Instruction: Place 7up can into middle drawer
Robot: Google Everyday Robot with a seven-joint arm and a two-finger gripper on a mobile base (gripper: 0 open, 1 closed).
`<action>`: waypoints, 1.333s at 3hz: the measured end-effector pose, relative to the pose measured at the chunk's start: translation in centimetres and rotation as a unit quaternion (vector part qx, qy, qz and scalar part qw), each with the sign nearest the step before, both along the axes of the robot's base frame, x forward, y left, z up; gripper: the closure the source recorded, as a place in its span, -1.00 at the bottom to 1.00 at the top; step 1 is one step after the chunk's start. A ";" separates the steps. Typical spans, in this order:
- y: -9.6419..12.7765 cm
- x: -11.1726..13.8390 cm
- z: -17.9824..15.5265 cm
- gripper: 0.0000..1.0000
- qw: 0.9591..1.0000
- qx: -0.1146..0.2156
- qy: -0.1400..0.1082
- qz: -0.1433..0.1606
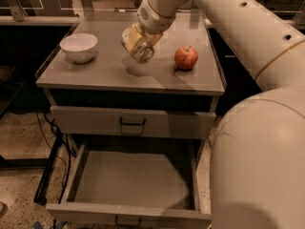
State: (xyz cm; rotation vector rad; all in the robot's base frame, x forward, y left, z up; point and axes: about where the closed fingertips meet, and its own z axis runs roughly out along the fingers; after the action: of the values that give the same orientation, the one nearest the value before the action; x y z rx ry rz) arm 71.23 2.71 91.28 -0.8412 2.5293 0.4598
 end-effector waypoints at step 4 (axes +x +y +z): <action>-0.3 -9.7 -0.5 1.00 0.999 -0.012 0.022 -0.029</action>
Offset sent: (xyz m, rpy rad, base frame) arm -0.1602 -0.0086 0.0006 -0.0207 0.0630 -0.1212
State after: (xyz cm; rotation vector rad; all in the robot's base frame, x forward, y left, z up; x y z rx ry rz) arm 61.55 2.45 90.74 -0.7725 2.5961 0.4355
